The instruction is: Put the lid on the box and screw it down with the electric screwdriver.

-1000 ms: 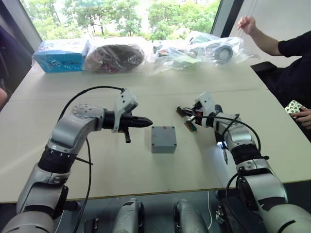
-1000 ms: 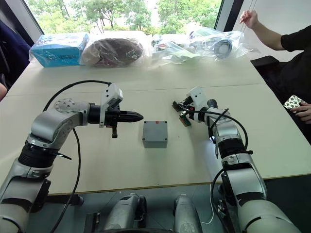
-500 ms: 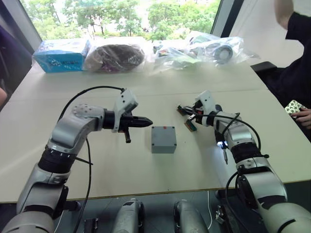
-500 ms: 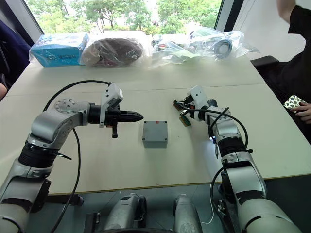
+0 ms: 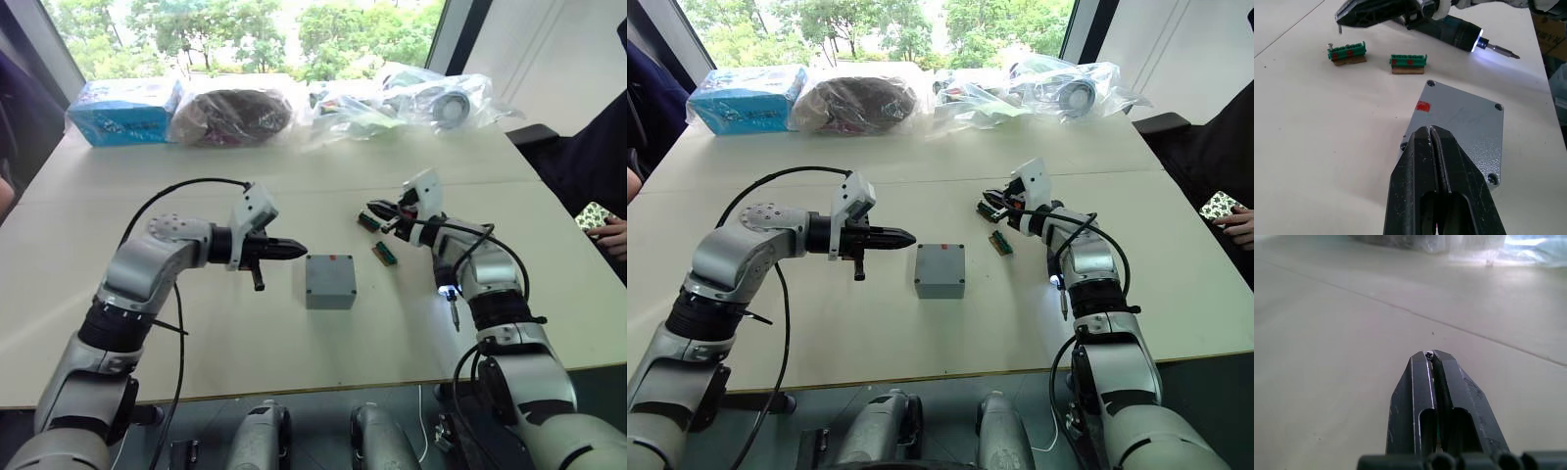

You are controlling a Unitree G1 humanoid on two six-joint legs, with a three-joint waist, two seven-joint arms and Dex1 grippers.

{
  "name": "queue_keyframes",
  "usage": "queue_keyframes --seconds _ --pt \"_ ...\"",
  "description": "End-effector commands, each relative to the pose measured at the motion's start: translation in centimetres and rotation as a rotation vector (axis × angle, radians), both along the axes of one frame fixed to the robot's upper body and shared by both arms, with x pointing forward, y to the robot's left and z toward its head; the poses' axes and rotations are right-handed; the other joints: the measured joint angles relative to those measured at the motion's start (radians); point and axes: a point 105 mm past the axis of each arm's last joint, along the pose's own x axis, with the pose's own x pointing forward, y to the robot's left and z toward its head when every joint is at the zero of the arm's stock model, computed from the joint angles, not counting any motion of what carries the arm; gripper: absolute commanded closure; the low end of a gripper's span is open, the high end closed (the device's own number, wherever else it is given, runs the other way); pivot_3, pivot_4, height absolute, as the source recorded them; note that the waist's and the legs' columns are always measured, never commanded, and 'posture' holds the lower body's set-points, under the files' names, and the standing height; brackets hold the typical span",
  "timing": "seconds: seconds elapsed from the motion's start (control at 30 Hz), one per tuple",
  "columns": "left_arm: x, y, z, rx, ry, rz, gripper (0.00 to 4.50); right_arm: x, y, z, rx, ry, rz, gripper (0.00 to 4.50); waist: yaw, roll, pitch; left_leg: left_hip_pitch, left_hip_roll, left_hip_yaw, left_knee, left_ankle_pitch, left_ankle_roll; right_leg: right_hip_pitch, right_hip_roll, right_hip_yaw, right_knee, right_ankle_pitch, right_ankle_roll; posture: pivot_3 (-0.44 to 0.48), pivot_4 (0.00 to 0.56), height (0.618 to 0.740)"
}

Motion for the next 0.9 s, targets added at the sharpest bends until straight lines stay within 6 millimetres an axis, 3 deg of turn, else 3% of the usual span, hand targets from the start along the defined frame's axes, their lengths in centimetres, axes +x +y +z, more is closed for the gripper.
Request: queue_keyframes --seconds 0.03,0.2,0.33,0.9 --pt "-0.2 0.3 1.0 -0.023 -0.022 -0.013 4.50 -2.2 1.0 3.3 0.056 -0.092 0.053 4.43 0.000 0.000 0.000 0.000 0.000 0.000 0.000 0.000 0.000 0.000 0.000 0.000 0.000 0.000 0.000 0.000 0.150 0.740" --pt "-0.4 0.8 1.1 -0.016 -0.010 -0.013 4.50 -7.4 2.7 3.2 0.068 -0.074 0.131 4.43 0.002 0.000 0.000 0.000 0.000 -0.001 0.000 0.000 0.000 0.000 0.000 0.000 0.001 0.000 0.000 0.000 0.150 0.740" --pt "-0.9 1.1 0.7 -0.004 0.007 -0.015 4.50 -9.7 3.8 1.8 0.070 -0.023 0.144 4.43 0.000 0.000 0.000 0.000 0.000 0.000 0.000 0.000 0.000 0.000 -0.001 0.000 0.001 0.000 0.000 0.000 0.150 0.740" --pt "-0.6 0.6 0.7 -0.007 -0.003 -0.018 4.50 -10.3 4.1 -0.3 0.057 0.058 0.116 4.43 0.002 0.000 0.000 0.000 0.000 0.000 0.000 0.000 0.000 0.000 0.000 0.000 0.001 0.000 0.000 0.000 0.150 0.740"
